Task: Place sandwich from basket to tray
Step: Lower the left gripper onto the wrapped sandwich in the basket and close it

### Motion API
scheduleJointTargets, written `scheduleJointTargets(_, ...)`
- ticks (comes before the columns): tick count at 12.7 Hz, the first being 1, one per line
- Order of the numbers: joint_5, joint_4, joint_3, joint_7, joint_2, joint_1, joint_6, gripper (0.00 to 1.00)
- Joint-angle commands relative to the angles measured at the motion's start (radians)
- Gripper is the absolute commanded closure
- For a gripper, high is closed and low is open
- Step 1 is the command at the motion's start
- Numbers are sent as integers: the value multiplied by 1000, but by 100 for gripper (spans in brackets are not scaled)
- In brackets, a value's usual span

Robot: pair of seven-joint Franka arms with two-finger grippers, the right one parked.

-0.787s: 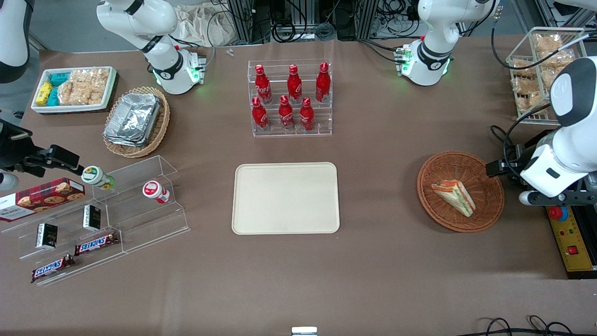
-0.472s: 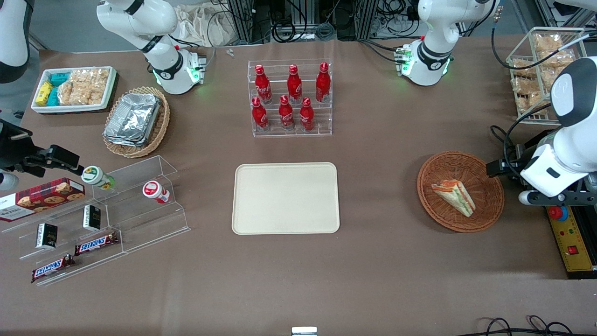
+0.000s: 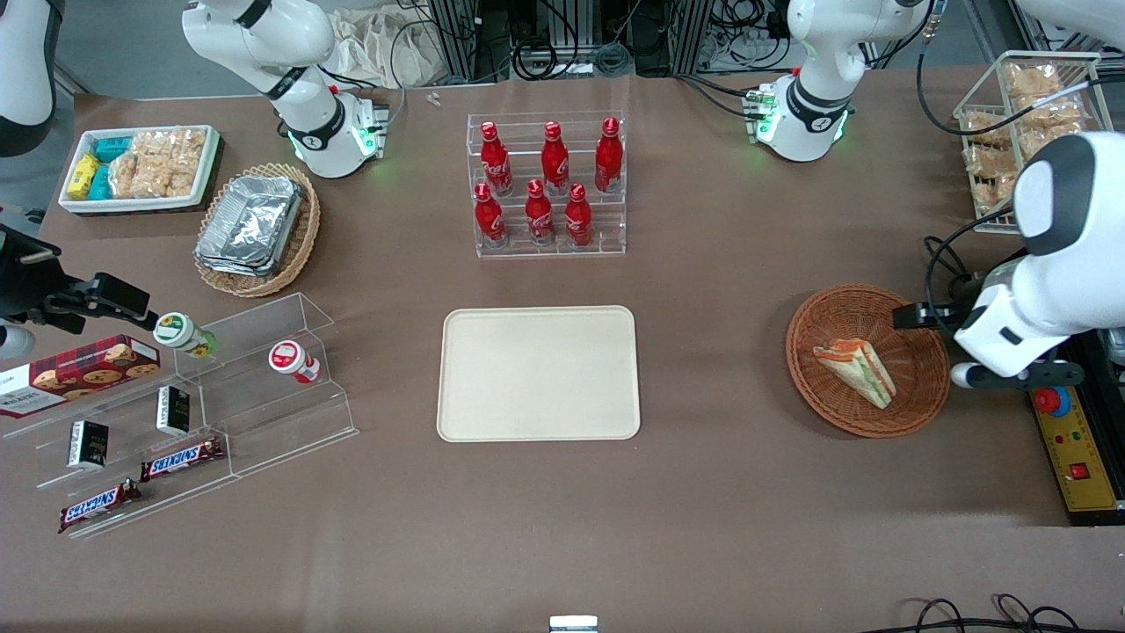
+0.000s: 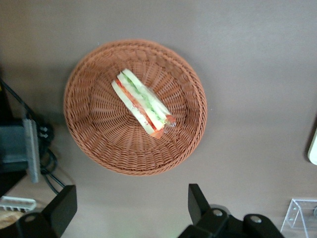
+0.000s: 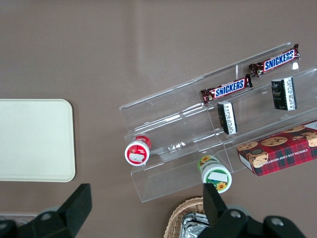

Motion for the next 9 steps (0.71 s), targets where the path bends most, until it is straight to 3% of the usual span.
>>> scheduleJointTargets(1, -9, -158, 3, -128, -36, -2, 154, 1)
scheduleJointTargets(6, -5, -321, 7, -423, 29, 4, 484, 2)
scheduleJointTargets(9, -5, -347, 10, -455, 85, 10, 546, 3)
